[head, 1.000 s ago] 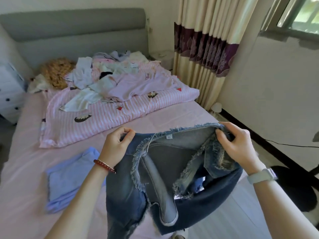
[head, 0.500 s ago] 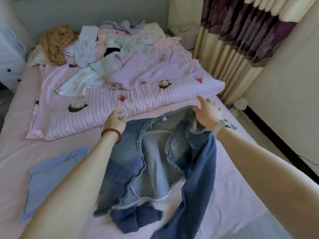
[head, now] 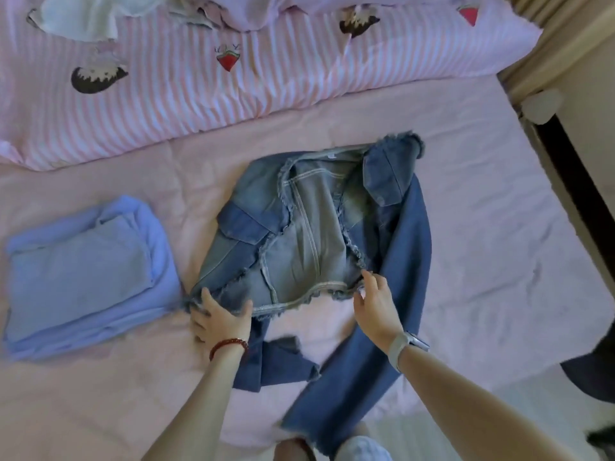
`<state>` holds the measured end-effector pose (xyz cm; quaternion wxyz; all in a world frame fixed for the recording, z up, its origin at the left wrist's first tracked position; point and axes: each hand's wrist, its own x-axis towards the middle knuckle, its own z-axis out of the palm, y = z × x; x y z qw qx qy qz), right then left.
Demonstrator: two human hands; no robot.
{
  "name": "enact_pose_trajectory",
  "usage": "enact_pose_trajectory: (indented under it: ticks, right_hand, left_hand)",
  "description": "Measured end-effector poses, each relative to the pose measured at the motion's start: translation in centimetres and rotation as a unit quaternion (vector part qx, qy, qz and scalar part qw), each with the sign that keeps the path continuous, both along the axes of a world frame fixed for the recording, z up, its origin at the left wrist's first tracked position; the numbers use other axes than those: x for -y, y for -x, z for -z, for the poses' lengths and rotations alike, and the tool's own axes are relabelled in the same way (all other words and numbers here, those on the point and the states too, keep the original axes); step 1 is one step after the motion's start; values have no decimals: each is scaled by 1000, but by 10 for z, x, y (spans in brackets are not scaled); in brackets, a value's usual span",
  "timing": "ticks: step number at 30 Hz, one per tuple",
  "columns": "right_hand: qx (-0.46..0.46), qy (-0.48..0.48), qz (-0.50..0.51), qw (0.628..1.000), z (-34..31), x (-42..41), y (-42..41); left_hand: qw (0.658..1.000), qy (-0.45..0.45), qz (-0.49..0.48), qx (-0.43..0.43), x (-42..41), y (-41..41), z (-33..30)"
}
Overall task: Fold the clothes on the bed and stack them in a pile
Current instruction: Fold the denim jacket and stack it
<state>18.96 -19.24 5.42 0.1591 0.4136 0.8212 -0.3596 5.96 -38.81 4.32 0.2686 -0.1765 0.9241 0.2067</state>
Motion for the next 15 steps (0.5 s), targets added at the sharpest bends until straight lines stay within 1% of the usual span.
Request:
enact_pose_trajectory:
  ticks: [3, 5, 6, 7, 9, 10, 12, 13, 14, 15]
  right_hand:
    - [-17, -69, 41, 997, 23, 0, 2]
    - [-2, -144, 37, 989, 36, -10, 10]
    - [15, -176, 23, 984, 41, -17, 15]
    - [37, -200, 6, 979, 46, -24, 20]
    - [87, -233, -33, 968, 53, -37, 29]
    - [109, -244, -56, 962, 54, -42, 33]
    - [106, -240, -64, 963, 55, -47, 38]
    - [85, -219, -28, 972, 53, -49, 39]
    - [50, -188, 46, 980, 47, -51, 40]
    - [13, -157, 132, 979, 39, -55, 40]
  left_hand:
    - [998, 26, -11, -62, 14, 11, 13]
    - [992, 38, 34, -117, 25, 27, 23]
    - [986, 22, 76, -150, 31, 36, 28]
    - [977, -12, 117, -179, 35, 44, 30]
    - [958, -84, 185, -203, 37, 55, 27]
    - [949, -101, 207, -218, 36, 58, 24]
    - [932, -144, 222, -248, 25, 60, 9]
    - [923, -166, 220, -269, 17, 60, -2]
    - [913, -191, 212, -293, 9, 59, -12]
    - [904, -212, 193, -318, -2, 60, -23]
